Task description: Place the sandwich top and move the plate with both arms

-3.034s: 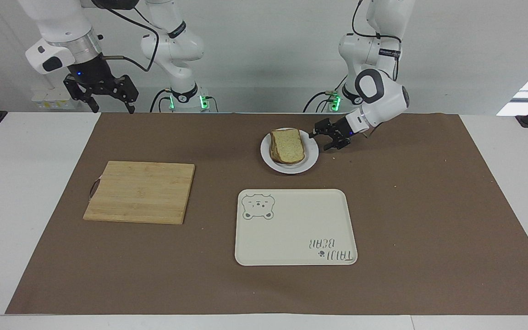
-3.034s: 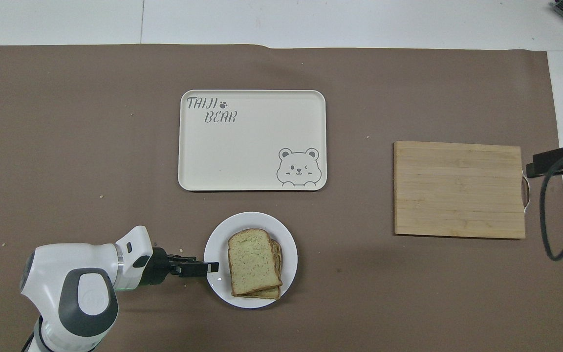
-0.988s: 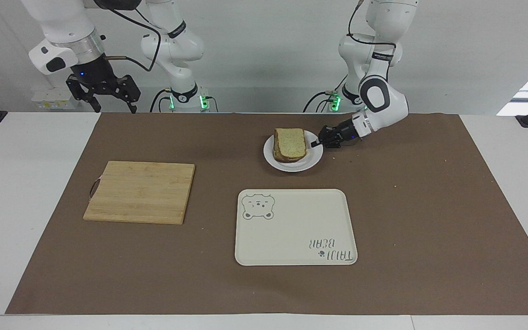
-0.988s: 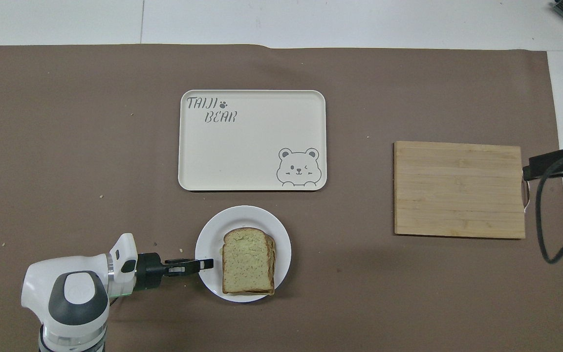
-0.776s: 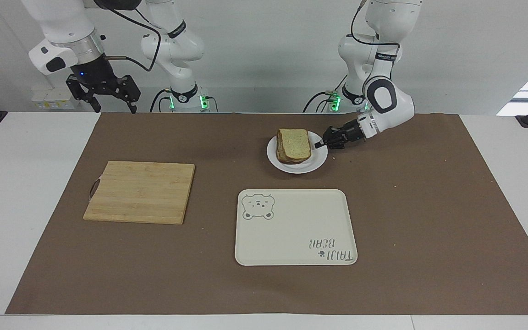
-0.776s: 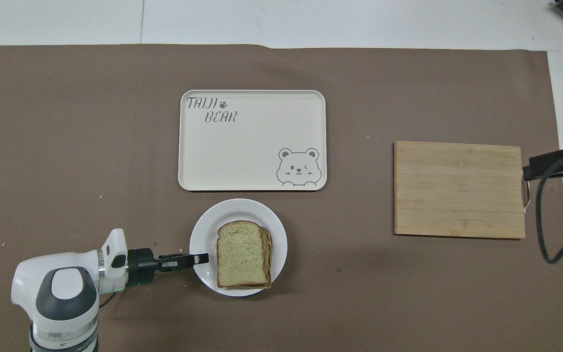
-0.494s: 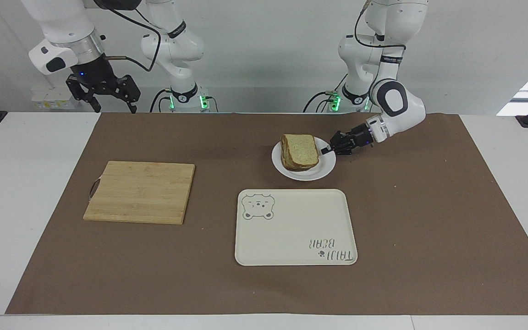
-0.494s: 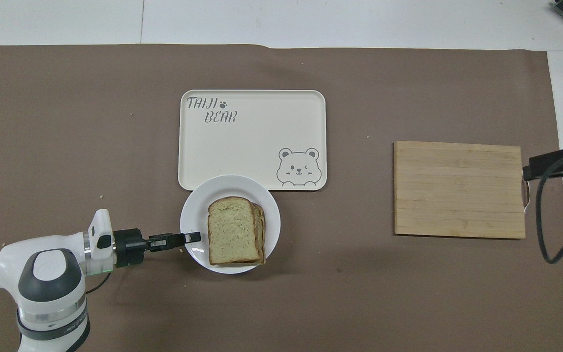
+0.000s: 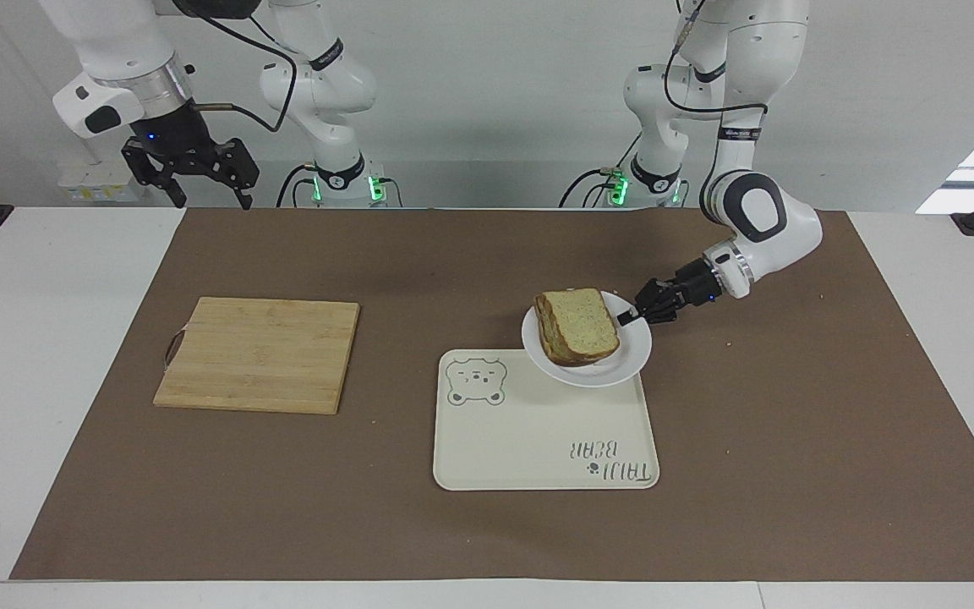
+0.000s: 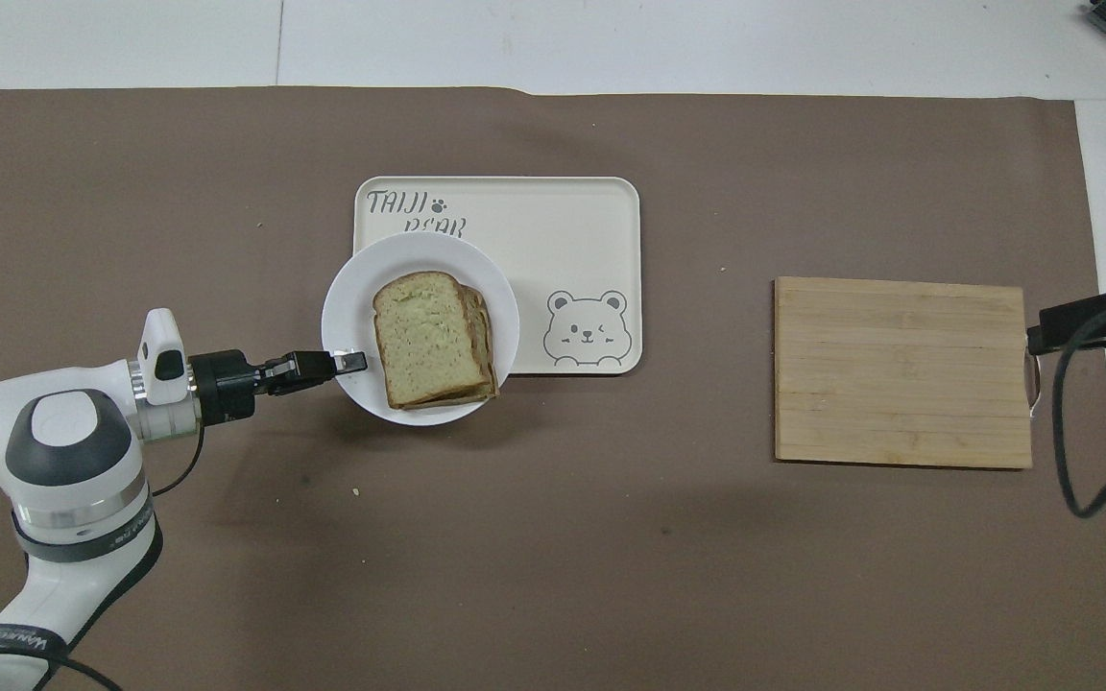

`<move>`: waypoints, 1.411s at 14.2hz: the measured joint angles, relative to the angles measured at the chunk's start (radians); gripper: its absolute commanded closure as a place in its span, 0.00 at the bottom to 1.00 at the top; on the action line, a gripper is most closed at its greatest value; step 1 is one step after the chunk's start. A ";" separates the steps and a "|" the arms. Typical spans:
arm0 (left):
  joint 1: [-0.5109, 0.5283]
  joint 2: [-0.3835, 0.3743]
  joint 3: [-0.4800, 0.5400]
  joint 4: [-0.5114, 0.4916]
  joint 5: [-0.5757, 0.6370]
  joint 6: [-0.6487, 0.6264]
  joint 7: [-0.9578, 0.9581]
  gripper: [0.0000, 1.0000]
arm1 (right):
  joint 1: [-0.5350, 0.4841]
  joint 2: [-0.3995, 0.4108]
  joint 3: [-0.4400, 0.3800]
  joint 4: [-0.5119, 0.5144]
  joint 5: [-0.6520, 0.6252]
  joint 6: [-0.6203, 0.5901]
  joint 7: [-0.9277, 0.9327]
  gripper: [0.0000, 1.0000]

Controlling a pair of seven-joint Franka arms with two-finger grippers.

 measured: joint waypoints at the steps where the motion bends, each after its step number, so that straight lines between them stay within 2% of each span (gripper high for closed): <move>1: 0.013 0.034 -0.002 0.043 0.001 0.002 -0.027 1.00 | 0.000 0.000 0.000 0.000 0.000 0.000 0.000 0.00; 7: 0.049 0.192 -0.025 0.238 0.010 0.009 -0.106 1.00 | 0.000 0.000 0.000 0.000 0.000 0.000 0.000 0.00; 11: 0.053 0.249 -0.085 0.370 0.169 0.024 -0.263 1.00 | 0.000 0.000 0.000 0.000 0.000 0.000 0.000 0.00; 20: -0.015 0.271 -0.114 0.391 0.234 0.071 -0.280 1.00 | 0.000 0.000 0.000 -0.001 0.000 0.000 0.000 0.00</move>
